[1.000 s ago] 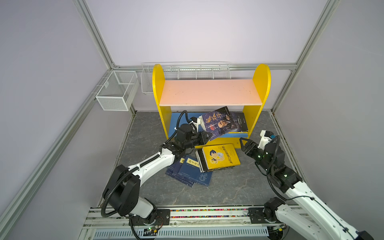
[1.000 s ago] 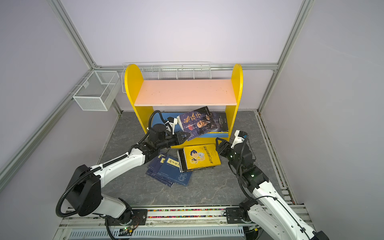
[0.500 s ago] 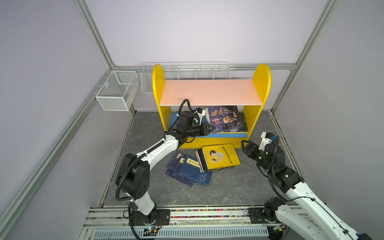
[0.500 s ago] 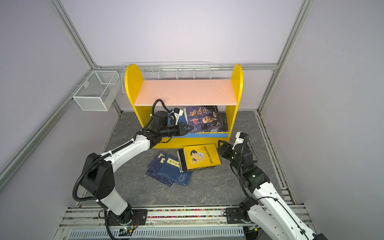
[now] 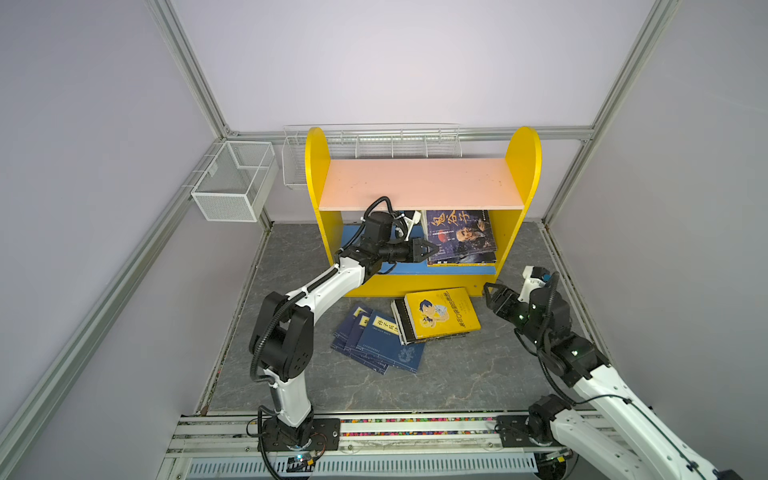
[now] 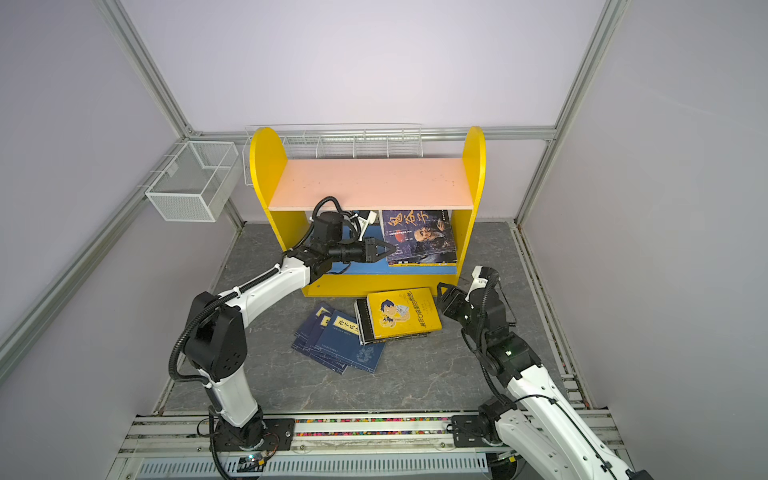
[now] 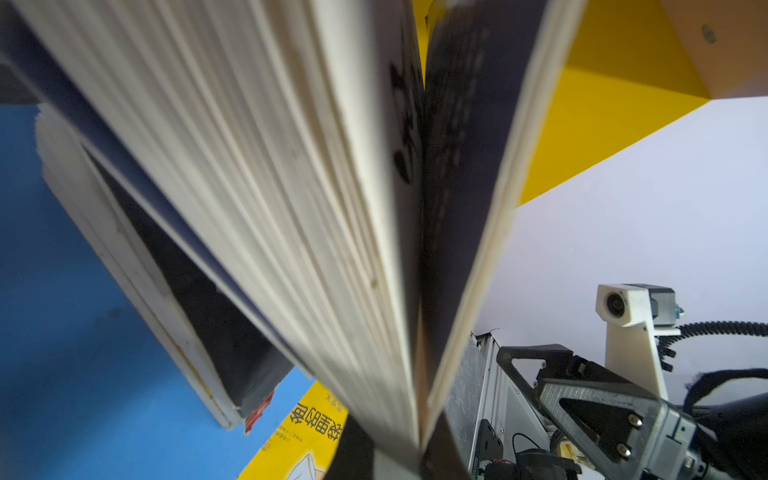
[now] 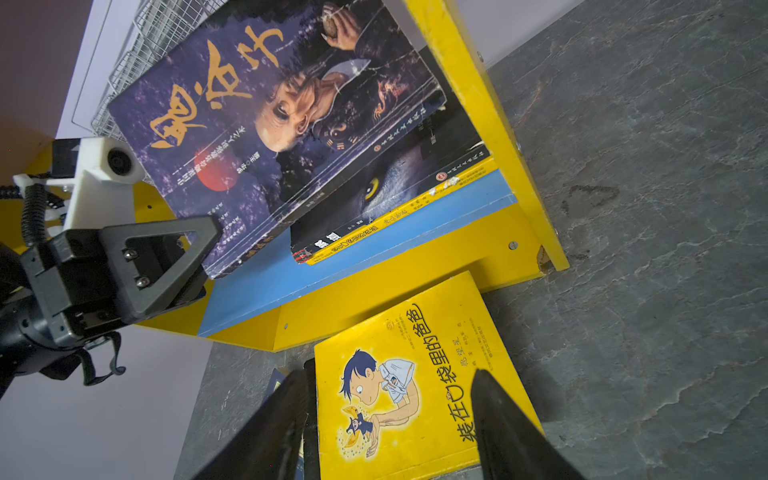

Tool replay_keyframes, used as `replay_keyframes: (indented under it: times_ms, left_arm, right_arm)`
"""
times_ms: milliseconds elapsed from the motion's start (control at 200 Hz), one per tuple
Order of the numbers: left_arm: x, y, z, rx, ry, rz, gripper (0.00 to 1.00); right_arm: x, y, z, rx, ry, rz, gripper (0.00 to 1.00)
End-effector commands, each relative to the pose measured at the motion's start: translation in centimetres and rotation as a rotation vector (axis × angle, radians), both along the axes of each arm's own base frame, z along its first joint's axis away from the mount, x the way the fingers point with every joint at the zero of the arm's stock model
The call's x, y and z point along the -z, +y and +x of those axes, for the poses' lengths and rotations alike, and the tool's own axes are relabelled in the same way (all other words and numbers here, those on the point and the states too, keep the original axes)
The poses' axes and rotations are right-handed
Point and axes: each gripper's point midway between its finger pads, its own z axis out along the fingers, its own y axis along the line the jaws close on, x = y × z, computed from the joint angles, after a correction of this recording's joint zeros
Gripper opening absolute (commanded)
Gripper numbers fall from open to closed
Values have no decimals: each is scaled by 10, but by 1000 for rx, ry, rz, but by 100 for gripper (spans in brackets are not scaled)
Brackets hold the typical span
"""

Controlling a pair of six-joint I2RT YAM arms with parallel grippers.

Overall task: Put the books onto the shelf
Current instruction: 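Open the right gripper and withdraw it while the left carries the purple book shelfward, then release the purple book onto the dark book with the left gripper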

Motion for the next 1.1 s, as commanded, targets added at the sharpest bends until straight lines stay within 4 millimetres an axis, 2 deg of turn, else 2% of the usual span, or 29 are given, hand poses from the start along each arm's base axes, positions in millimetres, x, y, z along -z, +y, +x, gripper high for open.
replay_keyframes:
  times_ms: [0,180,310,400,520,585,750,930,1095]
  left_arm:
    - [-7,0,14,-3,1,-22,0]
    - [3,-1,22,-26,21,0,1]
    - [11,1,30,-78,36,13,51]
    - [17,4,39,-142,56,26,66]
    - [26,14,53,-251,72,66,72]
    - [30,22,59,-319,71,100,79]
    - [40,41,66,-470,56,203,91]
    - [45,44,68,-525,38,226,91]
    - [33,43,68,-538,-4,134,89]
  right_arm:
    - [-7,-5,-1,15,-19,-10,66]
    - [-4,-6,-2,22,-12,-2,66]
    - [-6,-6,-2,18,-16,4,66]
    - [-6,-3,-2,5,-17,1,66]
    - [-8,-3,-3,-3,-22,-3,65]
    - [-8,-2,-3,-7,-21,-8,65]
    - [-8,-2,-3,-6,-21,-10,65]
    - [-4,0,-2,-11,-10,-4,65]
    - [-6,2,-3,-19,-15,1,62]
